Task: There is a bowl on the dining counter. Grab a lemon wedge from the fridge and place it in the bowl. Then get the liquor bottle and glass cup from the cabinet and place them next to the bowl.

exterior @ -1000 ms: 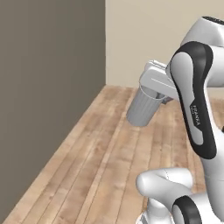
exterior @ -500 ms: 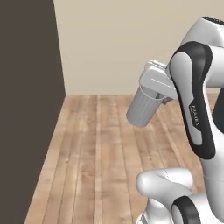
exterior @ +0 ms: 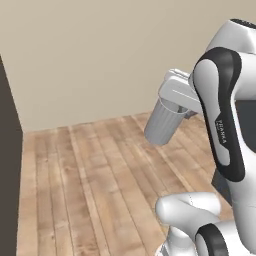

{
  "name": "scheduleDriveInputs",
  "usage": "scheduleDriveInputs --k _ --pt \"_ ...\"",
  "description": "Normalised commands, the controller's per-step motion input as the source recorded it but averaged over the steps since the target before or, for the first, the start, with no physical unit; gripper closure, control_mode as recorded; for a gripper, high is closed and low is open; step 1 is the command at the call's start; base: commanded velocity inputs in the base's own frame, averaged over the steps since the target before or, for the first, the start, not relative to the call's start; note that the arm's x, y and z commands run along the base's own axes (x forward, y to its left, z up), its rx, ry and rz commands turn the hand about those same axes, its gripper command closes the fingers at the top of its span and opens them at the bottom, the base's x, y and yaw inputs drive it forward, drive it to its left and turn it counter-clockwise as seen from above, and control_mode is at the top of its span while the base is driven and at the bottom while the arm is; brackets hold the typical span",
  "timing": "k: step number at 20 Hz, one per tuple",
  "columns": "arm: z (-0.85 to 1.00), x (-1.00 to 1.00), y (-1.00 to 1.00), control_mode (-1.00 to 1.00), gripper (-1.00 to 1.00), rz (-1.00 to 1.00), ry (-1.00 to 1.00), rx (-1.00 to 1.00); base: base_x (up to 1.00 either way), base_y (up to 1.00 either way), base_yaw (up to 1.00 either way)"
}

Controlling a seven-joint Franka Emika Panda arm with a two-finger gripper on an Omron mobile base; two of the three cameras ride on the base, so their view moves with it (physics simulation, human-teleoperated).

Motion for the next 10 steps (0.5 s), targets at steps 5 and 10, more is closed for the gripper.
scheduleDriveInputs --k 5,10 --pt "0.0 0.0 0.0 1.0 1.0 0.0 0.0 0.0 1.0 0.4 -0.52" --pt "0.0 0.0 0.0 1.0 1.0 0.0 0.0 0.0 1.0 0.41 -0.53"
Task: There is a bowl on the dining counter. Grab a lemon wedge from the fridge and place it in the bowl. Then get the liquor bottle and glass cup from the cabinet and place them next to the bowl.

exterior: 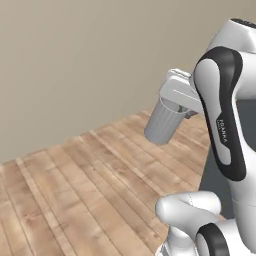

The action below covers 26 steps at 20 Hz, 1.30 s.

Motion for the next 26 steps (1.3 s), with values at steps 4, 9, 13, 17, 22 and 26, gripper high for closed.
scheduleDriveInputs --k 4,9,13,17,22,26 --pt "0.0 0.0 0.0 1.0 1.0 0.0 0.0 0.0 1.0 0.52 -0.54" --pt "0.0 0.0 0.0 1.0 1.0 0.0 0.0 0.0 1.0 0.58 -0.55" --pt "0.0 0.0 0.0 1.0 1.0 0.0 0.0 0.0 1.0 0.6 -0.54" --pt "0.0 0.0 0.0 1.0 1.0 0.0 0.0 0.0 1.0 0.66 -0.52" --pt "0.0 0.0 0.0 1.0 1.0 0.0 0.0 0.0 0.99 0.67 -0.51" --pt "0.0 0.0 0.0 1.0 1.0 0.0 0.0 0.0 0.96 0.63 -0.52"
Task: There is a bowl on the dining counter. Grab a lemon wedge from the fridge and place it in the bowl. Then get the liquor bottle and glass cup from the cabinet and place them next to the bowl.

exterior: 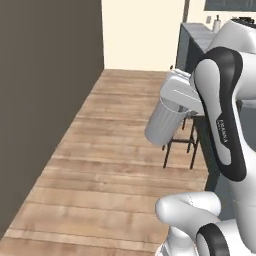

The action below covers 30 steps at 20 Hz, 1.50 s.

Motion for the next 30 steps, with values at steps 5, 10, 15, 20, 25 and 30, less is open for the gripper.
scheduleDriveInputs --k 5,10,15,20,25,30 --pt "0.0 0.0 0.0 1.0 1.0 0.0 0.0 0.0 0.94 0.63 -0.52" --pt "0.0 0.0 0.0 1.0 1.0 0.0 0.0 0.0 0.94 0.61 -0.53" --pt "0.0 0.0 0.0 1.0 1.0 0.0 0.0 0.0 0.93 0.51 -0.53" --pt "0.0 0.0 0.0 1.0 1.0 0.0 0.0 0.0 0.92 0.52 -0.53" --pt "0.0 0.0 0.0 1.0 1.0 0.0 0.0 0.0 0.86 0.5 -0.53" --pt "0.0 0.0 0.0 1.0 1.0 0.0 0.0 0.0 0.78 0.53 -0.53"
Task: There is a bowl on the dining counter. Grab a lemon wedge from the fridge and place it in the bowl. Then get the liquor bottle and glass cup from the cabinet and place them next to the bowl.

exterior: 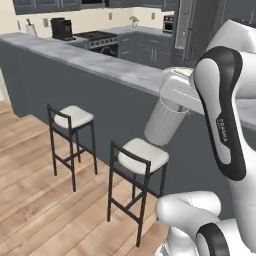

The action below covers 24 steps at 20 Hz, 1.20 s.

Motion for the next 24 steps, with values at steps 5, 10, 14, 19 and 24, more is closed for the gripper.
scheduleDriveInputs --k 5,10,14,19,24 --pt "0.0 0.0 0.0 1.0 1.0 0.0 0.0 0.0 0.68 0.59 -0.54" --pt "0.0 0.0 0.0 1.0 1.0 0.0 0.0 0.0 0.53 0.53 -0.54" --pt "0.0 0.0 0.0 1.0 1.0 0.0 0.0 0.0 0.49 0.45 -0.55" --pt "0.0 0.0 0.0 1.0 1.0 0.0 0.0 0.0 0.51 0.41 -0.54" --pt "0.0 0.0 0.0 1.0 1.0 0.0 0.0 0.0 0.56 0.37 -0.53"
